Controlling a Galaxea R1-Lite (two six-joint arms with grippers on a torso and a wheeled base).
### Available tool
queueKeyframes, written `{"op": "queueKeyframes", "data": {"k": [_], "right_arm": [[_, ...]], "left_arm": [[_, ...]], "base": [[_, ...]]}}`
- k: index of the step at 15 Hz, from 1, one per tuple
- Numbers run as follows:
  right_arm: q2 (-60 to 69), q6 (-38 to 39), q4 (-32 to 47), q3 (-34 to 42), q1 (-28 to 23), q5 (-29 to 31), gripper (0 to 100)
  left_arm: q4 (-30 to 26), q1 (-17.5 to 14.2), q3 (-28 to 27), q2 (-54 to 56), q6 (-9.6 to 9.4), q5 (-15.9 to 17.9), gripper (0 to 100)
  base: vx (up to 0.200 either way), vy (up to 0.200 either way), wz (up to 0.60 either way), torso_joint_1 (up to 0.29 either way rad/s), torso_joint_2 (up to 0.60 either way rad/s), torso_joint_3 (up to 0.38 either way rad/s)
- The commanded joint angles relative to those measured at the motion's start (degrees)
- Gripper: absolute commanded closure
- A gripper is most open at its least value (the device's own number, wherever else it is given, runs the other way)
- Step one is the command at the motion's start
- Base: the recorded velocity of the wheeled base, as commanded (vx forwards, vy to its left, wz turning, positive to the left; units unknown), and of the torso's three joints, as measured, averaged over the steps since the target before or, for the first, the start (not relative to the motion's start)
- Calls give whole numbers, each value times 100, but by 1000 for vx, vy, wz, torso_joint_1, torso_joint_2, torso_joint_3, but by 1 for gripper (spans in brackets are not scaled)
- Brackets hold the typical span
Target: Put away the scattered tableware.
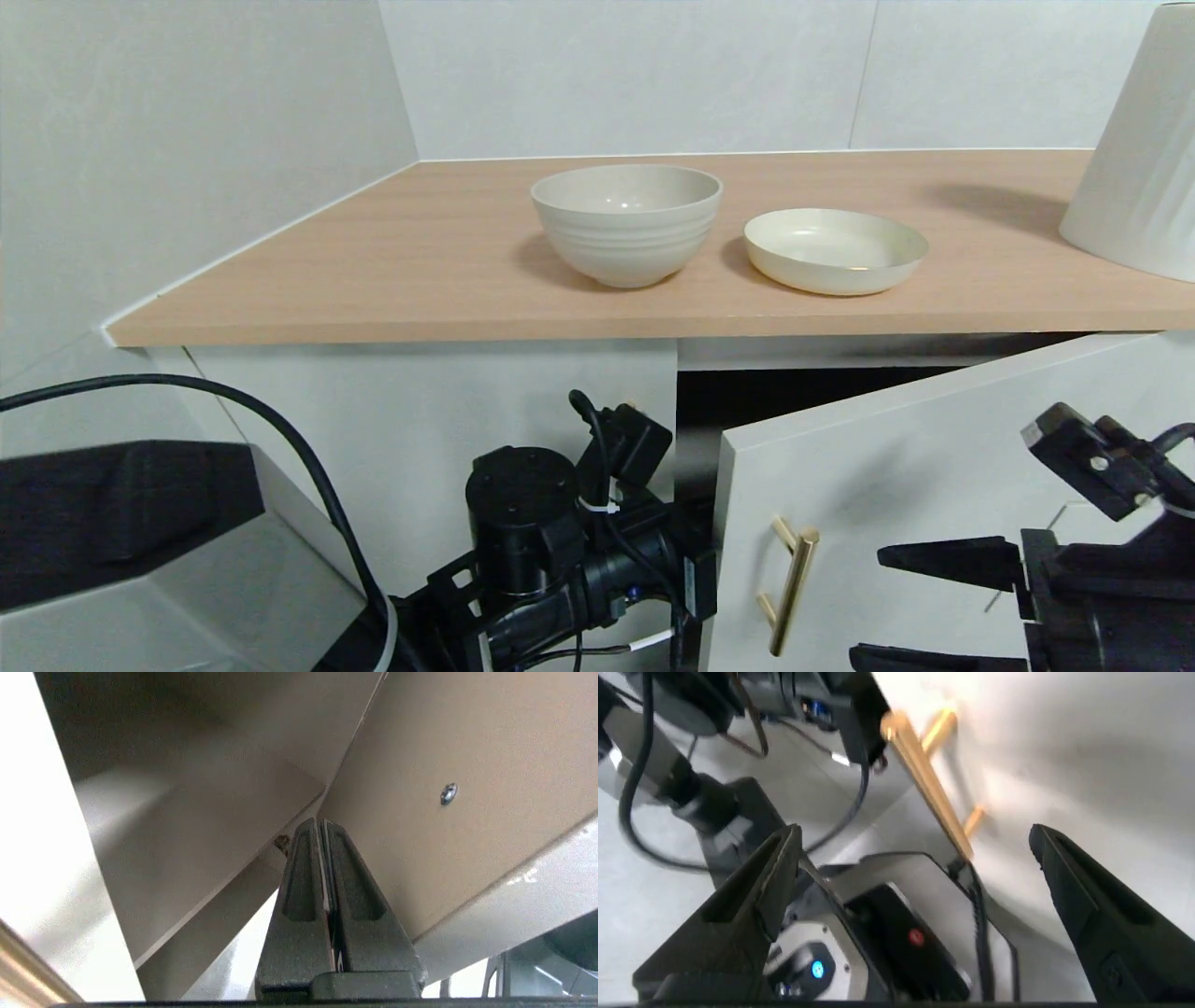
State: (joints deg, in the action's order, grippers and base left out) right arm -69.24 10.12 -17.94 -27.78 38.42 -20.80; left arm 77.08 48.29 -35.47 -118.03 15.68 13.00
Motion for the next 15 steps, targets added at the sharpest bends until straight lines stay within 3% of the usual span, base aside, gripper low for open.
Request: {"op": "queueKeyframes", "data": {"k": [1, 2, 9, 13, 15], "right_arm": [[746, -27, 502, 54, 7, -82, 0], [974, -27, 793, 45, 7, -372, 0], [1080, -27, 863, 62, 7, -390, 0], [1080, -45, 898, 62, 34, -408, 0], [1141, -45, 898, 71, 139, -390, 0]], "left_arm": [[0, 14, -12, 34, -3, 1, 100], [0, 32, -21, 96, -21, 19, 100], [-466, 163, -74, 324, -21, 28, 100], [-870, 207, -311, 430, -21, 19, 100], [-1108, 207, -513, 395, -12, 19, 100]], "base": [[0, 0, 0, 0, 0, 0], [0, 0, 0, 0, 0, 0], [0, 0, 0, 0, 0, 0], [-200, 0, 0, 5, 4, 2], [0, 0, 0, 0, 0, 0]]}}
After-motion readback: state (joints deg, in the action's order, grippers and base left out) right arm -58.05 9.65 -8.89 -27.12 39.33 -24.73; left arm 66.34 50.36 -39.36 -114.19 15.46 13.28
